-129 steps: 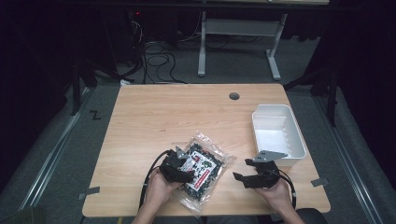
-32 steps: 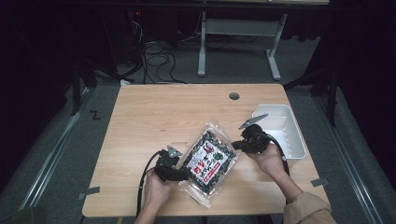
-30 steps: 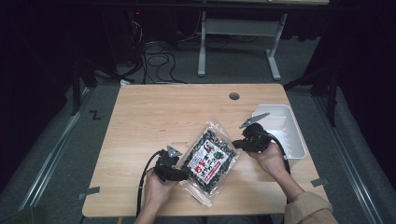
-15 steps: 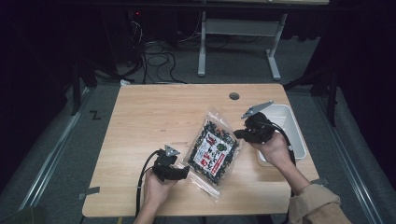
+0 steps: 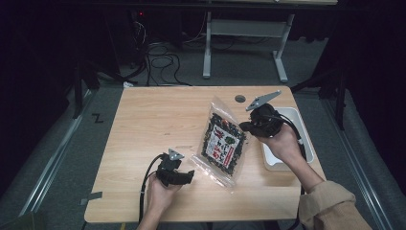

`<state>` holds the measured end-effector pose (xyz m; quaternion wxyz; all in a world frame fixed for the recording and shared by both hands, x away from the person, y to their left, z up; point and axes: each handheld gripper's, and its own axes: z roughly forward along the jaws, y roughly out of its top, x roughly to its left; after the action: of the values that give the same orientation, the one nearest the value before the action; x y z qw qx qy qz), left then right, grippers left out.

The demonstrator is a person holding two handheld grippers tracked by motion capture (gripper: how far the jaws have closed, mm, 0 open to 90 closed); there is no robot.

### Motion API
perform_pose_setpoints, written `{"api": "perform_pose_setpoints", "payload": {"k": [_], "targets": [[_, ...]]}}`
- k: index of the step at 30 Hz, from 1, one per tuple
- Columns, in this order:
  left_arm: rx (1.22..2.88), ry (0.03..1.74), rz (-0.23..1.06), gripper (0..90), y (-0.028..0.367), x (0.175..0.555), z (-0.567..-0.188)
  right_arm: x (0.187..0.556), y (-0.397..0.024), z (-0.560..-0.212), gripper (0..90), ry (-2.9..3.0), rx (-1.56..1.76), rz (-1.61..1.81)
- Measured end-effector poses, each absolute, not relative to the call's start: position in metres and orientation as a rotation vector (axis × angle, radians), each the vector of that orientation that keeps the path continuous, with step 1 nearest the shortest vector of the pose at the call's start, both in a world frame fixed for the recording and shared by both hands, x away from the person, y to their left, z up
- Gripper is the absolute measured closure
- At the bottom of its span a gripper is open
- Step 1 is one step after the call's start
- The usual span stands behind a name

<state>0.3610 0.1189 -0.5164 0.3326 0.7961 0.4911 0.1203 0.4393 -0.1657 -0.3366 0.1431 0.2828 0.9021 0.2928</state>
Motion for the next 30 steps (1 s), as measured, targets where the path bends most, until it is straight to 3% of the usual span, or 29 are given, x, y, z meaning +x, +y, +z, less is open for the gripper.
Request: {"api": "perform_pose_setpoints", "payload": {"k": [30], "targets": [[2.115,1.27,0.311,29.2,0.115,0.36,-0.519,0.442,-0.18,-0.287,90.0,2.48,0.813,0.845]]}}
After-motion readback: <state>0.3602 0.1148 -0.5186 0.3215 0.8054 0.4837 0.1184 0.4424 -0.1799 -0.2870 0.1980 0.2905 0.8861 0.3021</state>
